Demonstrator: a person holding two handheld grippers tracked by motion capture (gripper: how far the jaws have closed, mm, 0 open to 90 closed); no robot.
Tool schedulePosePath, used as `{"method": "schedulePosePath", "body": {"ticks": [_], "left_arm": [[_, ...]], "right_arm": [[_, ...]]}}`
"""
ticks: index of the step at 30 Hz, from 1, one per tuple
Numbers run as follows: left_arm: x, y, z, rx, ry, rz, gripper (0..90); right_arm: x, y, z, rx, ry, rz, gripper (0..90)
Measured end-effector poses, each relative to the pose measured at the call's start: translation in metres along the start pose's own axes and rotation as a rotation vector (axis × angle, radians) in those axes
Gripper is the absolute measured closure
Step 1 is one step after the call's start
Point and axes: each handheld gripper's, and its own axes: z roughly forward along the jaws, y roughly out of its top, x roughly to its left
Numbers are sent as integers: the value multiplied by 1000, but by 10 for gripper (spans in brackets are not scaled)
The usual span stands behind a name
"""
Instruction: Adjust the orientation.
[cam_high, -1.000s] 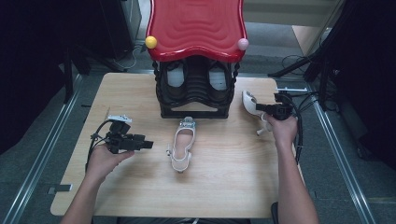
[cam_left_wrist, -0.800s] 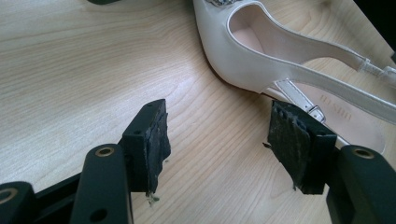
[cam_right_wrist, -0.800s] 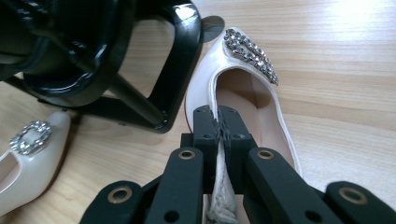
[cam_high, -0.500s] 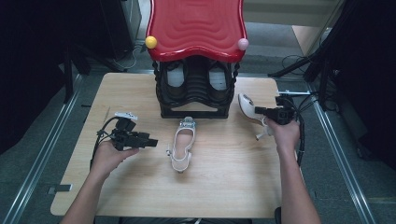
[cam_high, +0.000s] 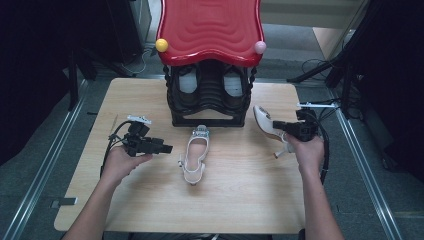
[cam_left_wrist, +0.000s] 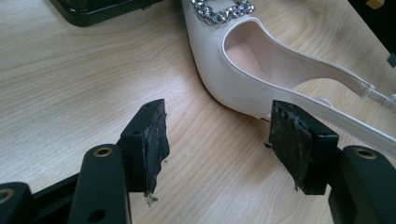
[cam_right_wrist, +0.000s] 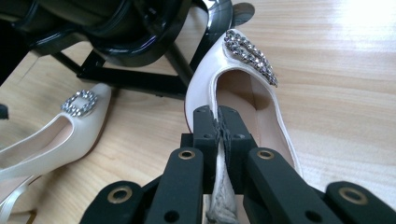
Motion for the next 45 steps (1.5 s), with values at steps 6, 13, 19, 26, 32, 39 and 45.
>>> {"method": "schedulePosePath", "body": {"ticks": [6,13,19,26,32,39,45], "left_arm": [[-2,6,2,-2,-12,15,376],[-2,10,5,5,-10,21,376],[-3,12,6,5,-16,24,376],[-2,11,7,7,-14,21,376],[-3,11,8,12,-20,23,376],[-4,11,9,15,-17,25,376],[-4,12,10,18,-20,27,376]], "right_arm": [[6,-11,-3,8,8,-3,882],[17,-18,-8,17,20,-19,883],[31,-22,-5,41,42,-47,882],[42,-26,1,71,69,-65,882],[52,-28,10,85,88,-89,882],[61,-33,25,126,85,-119,882],[69,-38,33,165,121,-129,882]]}}
